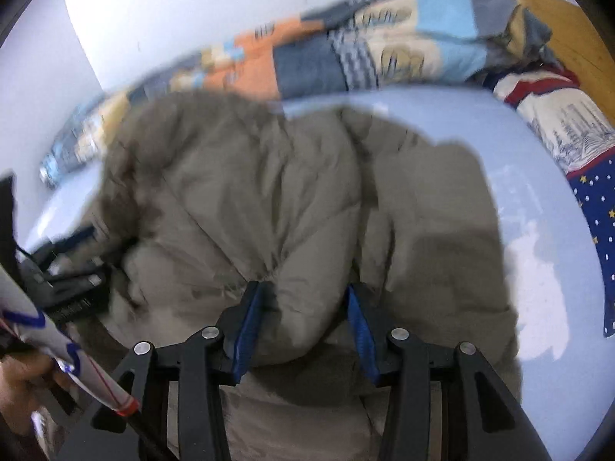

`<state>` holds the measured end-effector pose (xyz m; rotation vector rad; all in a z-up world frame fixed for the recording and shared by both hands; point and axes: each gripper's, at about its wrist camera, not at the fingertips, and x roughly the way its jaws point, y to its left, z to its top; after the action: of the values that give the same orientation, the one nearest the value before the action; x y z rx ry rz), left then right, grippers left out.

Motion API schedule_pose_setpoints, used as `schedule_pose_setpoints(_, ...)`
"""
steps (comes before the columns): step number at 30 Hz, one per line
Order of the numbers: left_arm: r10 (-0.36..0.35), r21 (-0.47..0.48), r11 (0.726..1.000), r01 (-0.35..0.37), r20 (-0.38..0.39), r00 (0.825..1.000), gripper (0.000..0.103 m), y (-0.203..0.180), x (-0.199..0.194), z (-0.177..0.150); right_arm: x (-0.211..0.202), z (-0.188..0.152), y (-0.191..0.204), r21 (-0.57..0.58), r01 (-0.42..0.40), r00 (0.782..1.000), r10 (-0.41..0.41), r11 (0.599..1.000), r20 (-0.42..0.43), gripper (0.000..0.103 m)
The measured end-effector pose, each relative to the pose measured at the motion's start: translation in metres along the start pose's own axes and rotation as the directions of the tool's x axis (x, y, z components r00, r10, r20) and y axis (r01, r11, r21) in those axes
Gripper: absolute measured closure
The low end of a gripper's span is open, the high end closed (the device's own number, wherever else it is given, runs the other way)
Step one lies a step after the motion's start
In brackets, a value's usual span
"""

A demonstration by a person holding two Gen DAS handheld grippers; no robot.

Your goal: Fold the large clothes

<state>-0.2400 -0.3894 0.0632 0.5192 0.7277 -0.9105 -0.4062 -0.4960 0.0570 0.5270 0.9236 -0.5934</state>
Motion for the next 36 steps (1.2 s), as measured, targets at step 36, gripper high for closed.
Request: schedule_pose_setpoints(36, 0.040, -0.095, 0.995, -0.034, 0.060, 0.997, 0.011, 0.009, -0.124, -0.074, -0.096, -0.014, 0.037, -0.060, -0.073, 0.991, 0.079, 0.996, 0.105, 0.041)
